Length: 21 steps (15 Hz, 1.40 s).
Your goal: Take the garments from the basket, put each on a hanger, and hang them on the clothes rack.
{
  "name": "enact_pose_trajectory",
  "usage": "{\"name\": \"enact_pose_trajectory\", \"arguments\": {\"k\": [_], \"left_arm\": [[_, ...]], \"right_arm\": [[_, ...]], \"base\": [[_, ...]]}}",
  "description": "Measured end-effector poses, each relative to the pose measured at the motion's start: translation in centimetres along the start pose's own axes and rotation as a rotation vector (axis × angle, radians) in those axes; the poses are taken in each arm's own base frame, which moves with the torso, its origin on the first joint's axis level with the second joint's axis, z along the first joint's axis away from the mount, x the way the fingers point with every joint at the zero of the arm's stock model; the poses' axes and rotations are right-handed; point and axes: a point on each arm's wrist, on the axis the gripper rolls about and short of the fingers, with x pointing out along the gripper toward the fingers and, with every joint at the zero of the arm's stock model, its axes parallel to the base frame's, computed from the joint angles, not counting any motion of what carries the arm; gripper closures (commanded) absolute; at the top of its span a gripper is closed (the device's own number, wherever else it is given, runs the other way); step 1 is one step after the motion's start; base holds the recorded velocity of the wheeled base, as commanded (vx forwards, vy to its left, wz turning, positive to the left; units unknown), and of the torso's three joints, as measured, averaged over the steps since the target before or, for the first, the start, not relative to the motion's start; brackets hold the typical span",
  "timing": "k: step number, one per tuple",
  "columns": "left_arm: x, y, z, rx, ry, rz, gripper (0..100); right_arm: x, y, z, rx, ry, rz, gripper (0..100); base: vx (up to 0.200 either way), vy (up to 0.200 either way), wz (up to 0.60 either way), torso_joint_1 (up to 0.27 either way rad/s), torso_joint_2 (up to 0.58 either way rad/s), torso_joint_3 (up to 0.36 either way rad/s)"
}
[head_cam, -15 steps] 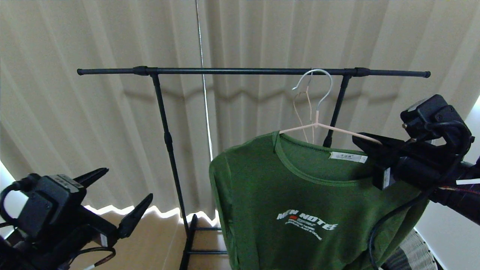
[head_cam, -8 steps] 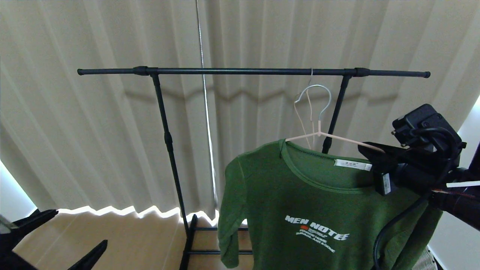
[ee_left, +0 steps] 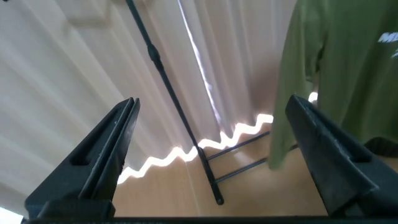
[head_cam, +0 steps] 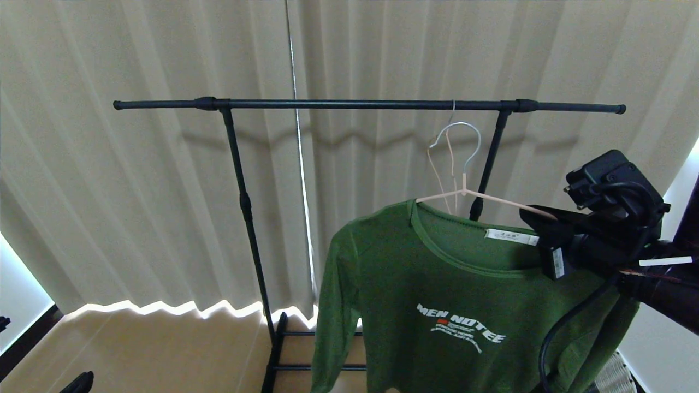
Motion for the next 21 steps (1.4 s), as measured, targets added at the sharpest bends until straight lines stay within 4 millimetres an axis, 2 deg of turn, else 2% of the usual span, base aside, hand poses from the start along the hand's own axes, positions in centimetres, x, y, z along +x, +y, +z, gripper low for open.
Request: {"name": "enact_pose_trajectory", "arguments": {"k": [3,10,19,21], "left_arm": [[-0.1,0.0,0.1,-0.002,-0.012,-0.001,0],[0.5,-0.1,-0.1,-0.001,0.031,-0.014,0],[0.8,-0.1,-0.3,-0.028,0.049,-0.019,0],[0.8,-0.1,-0.3,-0.028,0.051,-0.019,0]], "right_arm": [[0.7,0.1,0.5,0.036,-0.007,-0.001,100],[1.9,0.2,0.9,0.057,0.003,-0.017,100],[3.9,0.1,2.2,0.068,0.006,-0.135,100],[4.7,-0.1,2.5,0.071,0.004,-0.148,100]], "base": [[0.0,0.0,0.0,0.0,0.0,0.0],[0.2,0.0,0.0,0.003,0.0,0.004],[0.2,0.0,0.0,0.003,0.0,0.002],[0.0,0.0,0.0,0.0,0.0,0.0]]}}
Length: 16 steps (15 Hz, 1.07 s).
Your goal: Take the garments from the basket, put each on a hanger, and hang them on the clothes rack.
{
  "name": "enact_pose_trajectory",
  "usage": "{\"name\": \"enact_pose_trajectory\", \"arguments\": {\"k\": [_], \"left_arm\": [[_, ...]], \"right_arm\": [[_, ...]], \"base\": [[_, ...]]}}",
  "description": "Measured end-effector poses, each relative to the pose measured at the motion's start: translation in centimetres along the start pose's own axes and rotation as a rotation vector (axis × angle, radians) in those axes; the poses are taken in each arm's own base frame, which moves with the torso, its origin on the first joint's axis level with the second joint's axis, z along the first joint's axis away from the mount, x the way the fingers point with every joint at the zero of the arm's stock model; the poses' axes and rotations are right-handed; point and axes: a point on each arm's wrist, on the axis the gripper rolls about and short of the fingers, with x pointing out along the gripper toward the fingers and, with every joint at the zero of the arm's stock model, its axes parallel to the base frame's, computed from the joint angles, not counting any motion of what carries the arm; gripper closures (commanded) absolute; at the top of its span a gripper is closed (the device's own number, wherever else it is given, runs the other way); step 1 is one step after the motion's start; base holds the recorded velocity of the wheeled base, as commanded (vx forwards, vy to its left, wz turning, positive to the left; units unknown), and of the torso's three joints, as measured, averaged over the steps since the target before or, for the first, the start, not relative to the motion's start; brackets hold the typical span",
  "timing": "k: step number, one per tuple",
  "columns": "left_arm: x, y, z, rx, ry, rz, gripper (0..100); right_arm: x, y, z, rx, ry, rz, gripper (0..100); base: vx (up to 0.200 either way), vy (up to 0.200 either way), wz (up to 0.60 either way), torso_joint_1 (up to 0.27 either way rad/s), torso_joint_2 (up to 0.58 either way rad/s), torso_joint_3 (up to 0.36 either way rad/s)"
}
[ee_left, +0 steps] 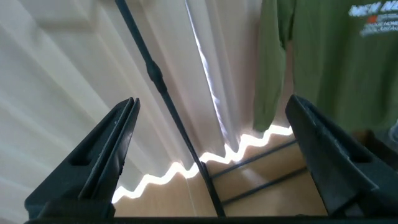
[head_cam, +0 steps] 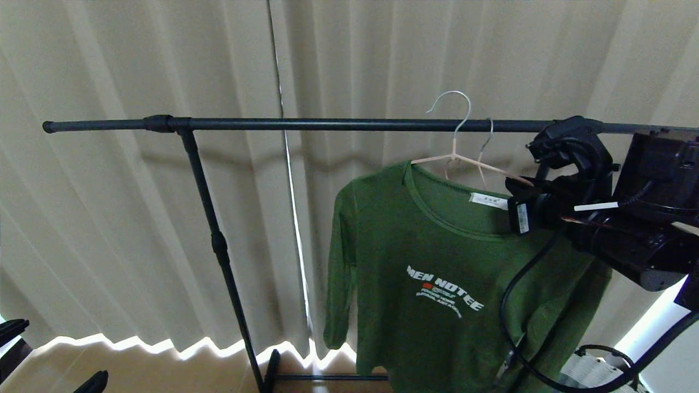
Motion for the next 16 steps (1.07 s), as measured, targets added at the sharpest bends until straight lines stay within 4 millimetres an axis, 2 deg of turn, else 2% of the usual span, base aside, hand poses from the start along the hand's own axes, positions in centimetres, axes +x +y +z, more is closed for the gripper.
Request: {"name": "enact_pose_trajectory", "arguments": {"k": [5,8,10,12,16], "left_arm": [[-0.7,-0.1,-0.8,-0.02,-0.013,0.026,0],[-3.0,-0.3,-2.4,-0.031,-0.014,0.158,0],[-4.7,-0.6,-3.3,-0.038,0.006,0.217,0],[-5.9,-0.6,-3.4,-0.109,-0.048,0.272,0],[-6.0,-1.0,-4.5,-0.143,-0.058,0.28,0]], "right_arm": [[3.6,0.1,0.7,0.009,0.008,-0.075,100],[5.5,0.4,0.1,-0.014,0.073,-0.128,100],[6.6,0.6,0.4,-0.013,0.078,-0.158,100],[7.7,0.8,0.5,-0.012,0.079,-0.177,100],[9.2,1.3,0.0,-0.022,0.096,-0.18,100]], "base": [[0.0,0.0,0.0,0.0,0.0,0.0],[0.0,0.0,0.0,0.0,0.0,0.0],[0.0,0.0,0.0,0.0,0.0,0.0],[0.0,0.0,0.0,0.0,0.0,0.0],[0.0,0.0,0.0,0.0,0.0,0.0]]}}
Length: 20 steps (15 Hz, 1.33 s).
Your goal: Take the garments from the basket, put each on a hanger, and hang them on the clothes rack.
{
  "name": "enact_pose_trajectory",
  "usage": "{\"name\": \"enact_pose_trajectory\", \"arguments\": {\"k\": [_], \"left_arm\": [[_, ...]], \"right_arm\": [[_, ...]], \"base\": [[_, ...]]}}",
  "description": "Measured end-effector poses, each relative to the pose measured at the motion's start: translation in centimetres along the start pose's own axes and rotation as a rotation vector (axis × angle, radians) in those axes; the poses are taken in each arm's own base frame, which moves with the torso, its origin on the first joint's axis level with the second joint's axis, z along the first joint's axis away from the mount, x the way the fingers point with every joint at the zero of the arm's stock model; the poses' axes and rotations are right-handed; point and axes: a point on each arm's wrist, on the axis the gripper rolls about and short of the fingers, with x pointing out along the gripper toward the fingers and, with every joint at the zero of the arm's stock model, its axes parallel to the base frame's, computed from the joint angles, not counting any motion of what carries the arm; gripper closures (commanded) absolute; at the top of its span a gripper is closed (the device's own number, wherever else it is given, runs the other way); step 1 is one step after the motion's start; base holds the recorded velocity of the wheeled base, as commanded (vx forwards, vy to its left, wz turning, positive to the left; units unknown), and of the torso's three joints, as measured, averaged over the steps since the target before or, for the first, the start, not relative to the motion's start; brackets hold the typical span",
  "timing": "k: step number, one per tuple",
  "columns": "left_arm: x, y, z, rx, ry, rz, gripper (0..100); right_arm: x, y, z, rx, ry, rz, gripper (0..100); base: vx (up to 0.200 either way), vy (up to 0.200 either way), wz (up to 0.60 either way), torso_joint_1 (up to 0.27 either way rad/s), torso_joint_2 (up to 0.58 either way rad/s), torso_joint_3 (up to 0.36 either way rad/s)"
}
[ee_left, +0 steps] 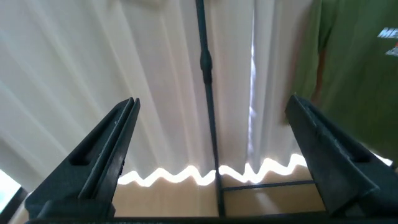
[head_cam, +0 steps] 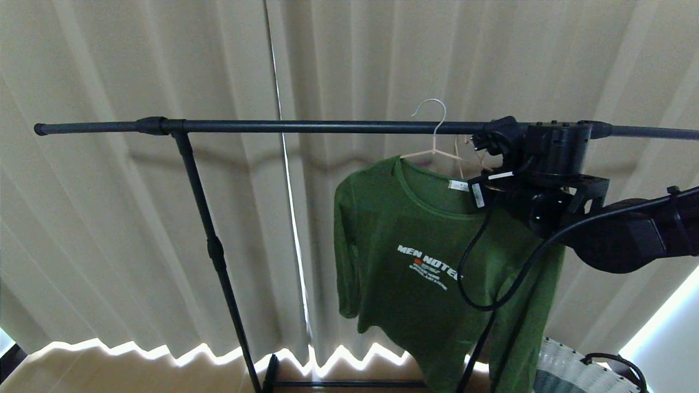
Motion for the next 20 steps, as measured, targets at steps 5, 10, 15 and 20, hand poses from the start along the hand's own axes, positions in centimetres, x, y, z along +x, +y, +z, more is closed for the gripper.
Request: {"name": "enact_pose_trajectory", "arguments": {"k": [5,10,15,20], "left_arm": [[0.4,-0.3,-1.4,0.001,0.03,-0.005,0],[0.9,-0.6,-2.5,0.005,0.031,-0.005,0],[1.0,-0.6,-2.7,0.007,0.037,-0.007,0],[1.1,-0.7,-3.2,0.015,0.053,-0.009,0]], "right_arm": [[0.4,0.5,-0.5,-0.01,0.011,0.007,100],[-0.6,2.2,-0.2,-0.04,-0.003,0.056,100],[-0.9,2.9,0.1,-0.09,-0.011,0.062,100],[-0.5,4.0,0.0,-0.127,-0.011,0.078,100]], "base": [[0.0,0.0,0.0,0.0,0.0,0.0],[0.0,0.0,0.0,0.0,0.0,0.0],[0.0,0.0,0.0,0.0,0.0,0.0],[0.0,0.0,0.0,0.0,0.0,0.0]]}}
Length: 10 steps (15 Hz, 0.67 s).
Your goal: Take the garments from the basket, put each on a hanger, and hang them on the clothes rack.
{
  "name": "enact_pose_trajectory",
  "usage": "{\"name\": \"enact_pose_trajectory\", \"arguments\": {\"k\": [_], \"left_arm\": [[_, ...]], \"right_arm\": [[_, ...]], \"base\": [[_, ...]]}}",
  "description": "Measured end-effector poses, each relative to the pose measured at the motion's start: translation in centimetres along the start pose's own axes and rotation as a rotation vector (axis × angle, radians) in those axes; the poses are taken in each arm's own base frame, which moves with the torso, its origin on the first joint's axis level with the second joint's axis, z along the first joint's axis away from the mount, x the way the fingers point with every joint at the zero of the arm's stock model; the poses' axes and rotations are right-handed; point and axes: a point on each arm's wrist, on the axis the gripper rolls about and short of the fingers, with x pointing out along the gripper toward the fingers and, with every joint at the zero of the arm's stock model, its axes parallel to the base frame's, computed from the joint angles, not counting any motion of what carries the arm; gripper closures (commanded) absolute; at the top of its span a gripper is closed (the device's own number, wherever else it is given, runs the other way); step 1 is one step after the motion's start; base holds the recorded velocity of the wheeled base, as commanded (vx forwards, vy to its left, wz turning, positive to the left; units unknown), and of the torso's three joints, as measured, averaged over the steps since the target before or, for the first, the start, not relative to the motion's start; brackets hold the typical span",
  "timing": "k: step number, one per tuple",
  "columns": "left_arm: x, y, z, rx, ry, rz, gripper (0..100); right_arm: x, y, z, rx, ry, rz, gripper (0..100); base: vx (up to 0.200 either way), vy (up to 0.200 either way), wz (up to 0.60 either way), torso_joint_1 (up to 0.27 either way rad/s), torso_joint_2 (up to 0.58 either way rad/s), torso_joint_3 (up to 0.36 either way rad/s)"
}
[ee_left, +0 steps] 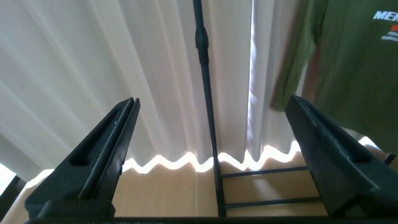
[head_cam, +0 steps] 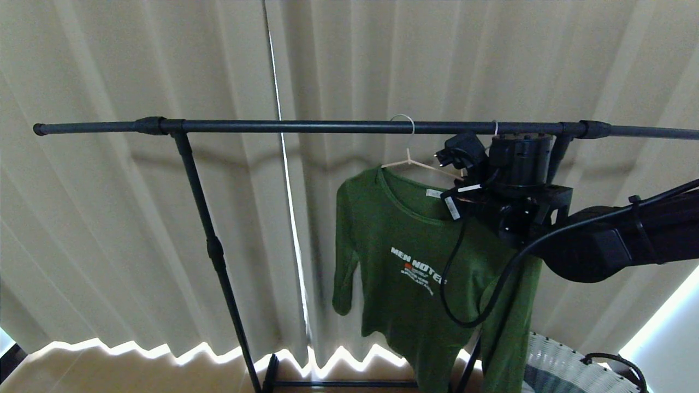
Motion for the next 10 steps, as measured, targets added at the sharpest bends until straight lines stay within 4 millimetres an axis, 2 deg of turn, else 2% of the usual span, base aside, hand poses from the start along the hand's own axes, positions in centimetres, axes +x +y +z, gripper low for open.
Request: {"name": "enact_pose_trajectory", "arguments": {"k": [3,4,10], "left_arm": [[0.04,-0.03,-0.14,0.001,0.005,0.001,0],[0.05,-0.03,-0.16,0.001,0.006,0.001,0],[0.07,-0.05,-0.23,0.002,0.008,0.001,0]], "right_arm": [[0.65,0.46,0.03,-0.001,0.0,0.001,100],[0.75,0.61,-0.05,-0.003,0.002,0.003,0],[0.73,1.01,0.1,0.037,-0.043,0.021,0]], "base": [[0.0,0.0,0.0,0.0,0.0,0.0],[0.0,0.0,0.0,0.0,0.0,0.0],[0.0,0.0,0.0,0.0,0.0,0.0]]}}
